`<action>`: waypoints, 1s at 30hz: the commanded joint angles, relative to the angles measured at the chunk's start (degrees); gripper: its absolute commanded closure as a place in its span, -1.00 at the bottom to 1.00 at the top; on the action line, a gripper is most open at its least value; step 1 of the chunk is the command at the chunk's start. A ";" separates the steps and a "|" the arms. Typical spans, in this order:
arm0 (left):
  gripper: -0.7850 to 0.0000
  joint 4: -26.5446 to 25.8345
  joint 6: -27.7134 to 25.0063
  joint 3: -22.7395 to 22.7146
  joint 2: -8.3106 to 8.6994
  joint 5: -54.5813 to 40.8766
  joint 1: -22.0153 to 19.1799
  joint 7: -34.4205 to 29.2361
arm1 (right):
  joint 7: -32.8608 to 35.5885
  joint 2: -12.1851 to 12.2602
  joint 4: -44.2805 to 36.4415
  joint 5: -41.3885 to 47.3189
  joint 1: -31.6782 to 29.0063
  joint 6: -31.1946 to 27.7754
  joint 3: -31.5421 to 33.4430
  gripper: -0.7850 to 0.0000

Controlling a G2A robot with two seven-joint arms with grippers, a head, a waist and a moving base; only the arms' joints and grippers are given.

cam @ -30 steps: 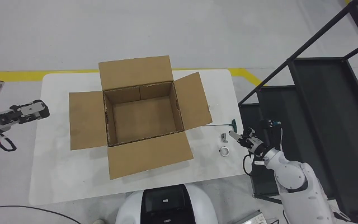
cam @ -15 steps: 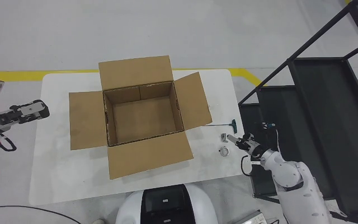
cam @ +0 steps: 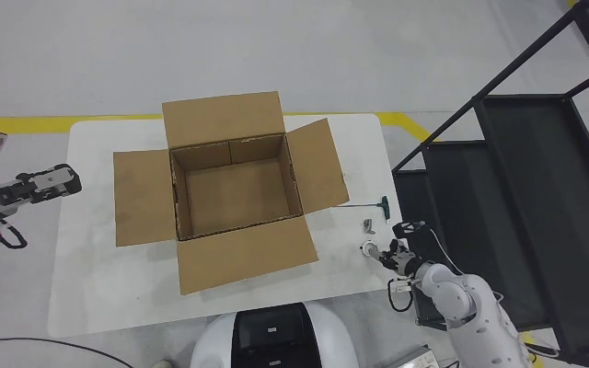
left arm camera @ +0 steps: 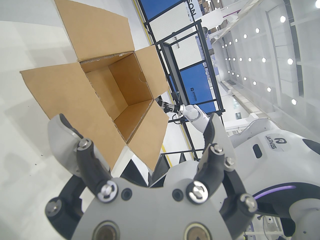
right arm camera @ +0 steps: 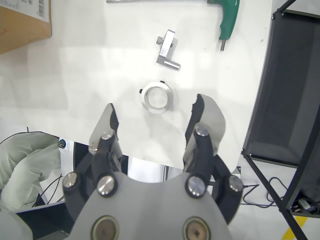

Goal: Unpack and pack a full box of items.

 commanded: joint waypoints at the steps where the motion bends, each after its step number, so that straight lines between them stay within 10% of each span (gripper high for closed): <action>1: -1.00 0.00 0.00 0.00 0.00 0.00 0.00 0.00 | -0.18 -0.06 1.11 0.01 0.61 0.67 -0.86 -0.29; 30: -1.00 0.00 0.00 0.00 0.00 0.00 0.00 0.00 | -5.64 -0.66 7.51 -8.75 6.04 12.31 -8.29 0.09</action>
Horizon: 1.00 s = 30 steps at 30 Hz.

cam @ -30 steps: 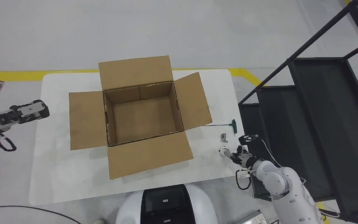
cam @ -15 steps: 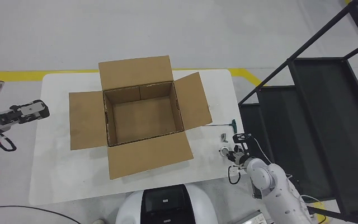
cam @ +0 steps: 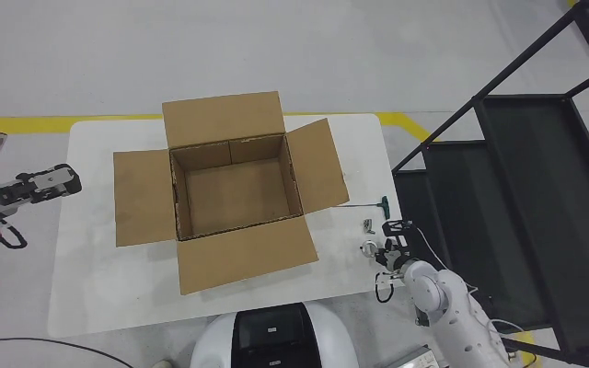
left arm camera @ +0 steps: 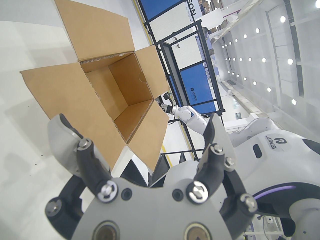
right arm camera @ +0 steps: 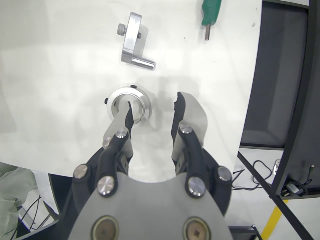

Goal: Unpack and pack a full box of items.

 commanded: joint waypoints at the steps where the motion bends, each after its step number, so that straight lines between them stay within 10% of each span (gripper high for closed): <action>1: -1.00 0.00 0.00 0.00 0.00 0.00 0.00 0.00 | -0.16 -0.04 -0.04 -0.62 0.11 0.52 -0.43 0.11; 9: -1.00 0.00 0.00 0.00 0.00 0.00 0.00 0.00 | -0.42 -0.11 -0.16 -2.48 0.29 1.86 -1.62 1.00; 21: -1.00 0.00 0.00 0.00 0.00 0.00 0.00 0.00 | -3.13 0.59 -13.32 5.51 -5.96 2.52 9.06 1.00; 30: -1.00 0.00 0.00 0.00 0.00 0.00 0.00 0.00 | -4.72 0.66 -25.11 23.13 -5.55 -10.40 12.33 1.00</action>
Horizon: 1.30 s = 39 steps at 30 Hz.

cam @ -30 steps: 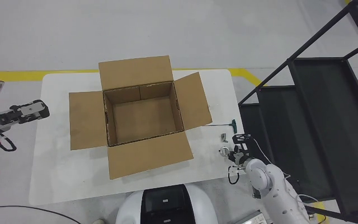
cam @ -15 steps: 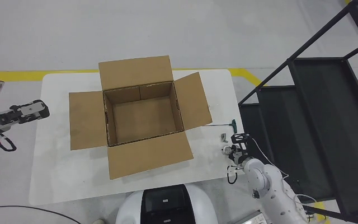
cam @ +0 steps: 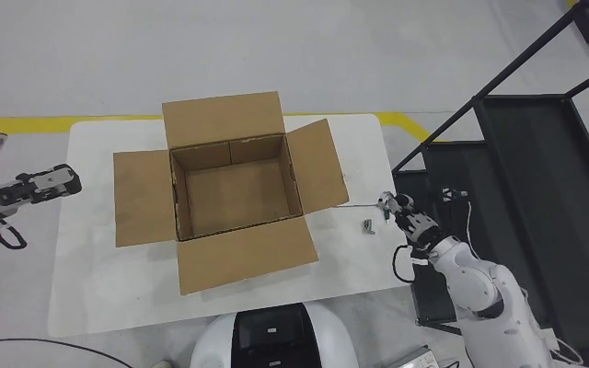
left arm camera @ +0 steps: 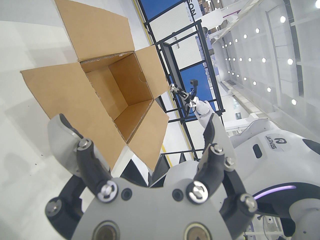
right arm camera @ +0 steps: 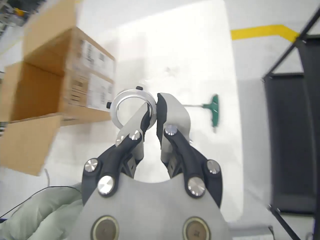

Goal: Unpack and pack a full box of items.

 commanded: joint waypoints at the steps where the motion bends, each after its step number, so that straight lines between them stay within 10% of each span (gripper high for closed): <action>1: -1.00 0.00 0.00 0.00 0.00 0.00 0.00 0.00 | -0.63 -0.04 -2.03 -0.36 1.20 -1.36 -1.64 1.00; 22: -1.00 0.00 0.00 0.00 0.00 0.00 0.00 0.00 | 1.43 -4.37 10.54 -17.84 30.05 13.55 -40.39 0.96; 24: -1.00 0.00 0.00 0.00 0.00 0.00 0.00 0.00 | 1.24 -4.97 12.57 -17.59 31.92 14.95 -42.32 -0.73; 25: -1.00 0.00 0.00 0.00 0.00 0.00 0.00 0.00 | 1.08 -5.24 13.30 -16.89 32.59 15.24 -43.01 -1.00; 32: -1.00 0.00 0.00 0.00 0.00 0.00 0.00 0.00 | 1.61 -5.15 12.51 -6.78 31.15 10.19 -39.77 -1.00; 39: -1.00 0.00 0.00 0.00 0.00 0.00 0.00 0.00 | 2.73 -2.11 2.22 0.76 17.89 1.21 -21.87 -1.00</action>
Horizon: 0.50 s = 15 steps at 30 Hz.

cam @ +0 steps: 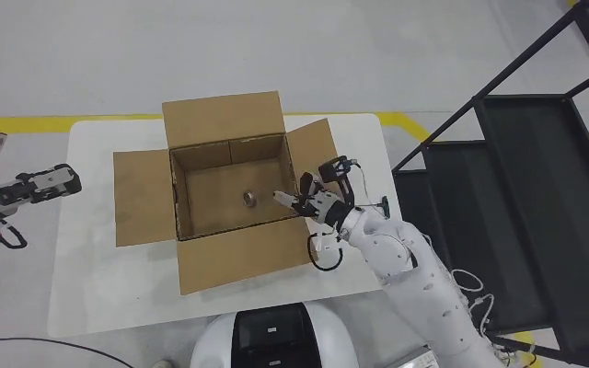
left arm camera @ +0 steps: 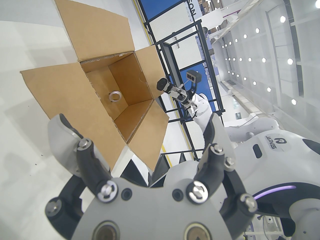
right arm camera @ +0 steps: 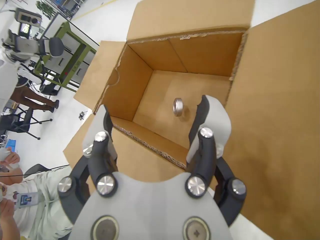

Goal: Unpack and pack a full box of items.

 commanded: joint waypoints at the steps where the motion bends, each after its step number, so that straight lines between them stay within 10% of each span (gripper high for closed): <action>1: -1.00 0.00 0.00 0.00 0.00 0.00 0.00 0.00 | -0.04 0.74 -3.10 1.92 -4.40 -1.78 6.68 -1.00; 8: -1.00 0.00 0.00 0.00 0.00 0.00 0.00 0.00 | -2.71 2.06 -6.71 2.07 -15.00 -3.92 21.89 -1.00; 15: -1.00 0.00 0.00 0.00 0.00 0.00 0.00 0.00 | -3.32 2.36 2.90 -5.54 -16.03 -1.17 23.23 -1.00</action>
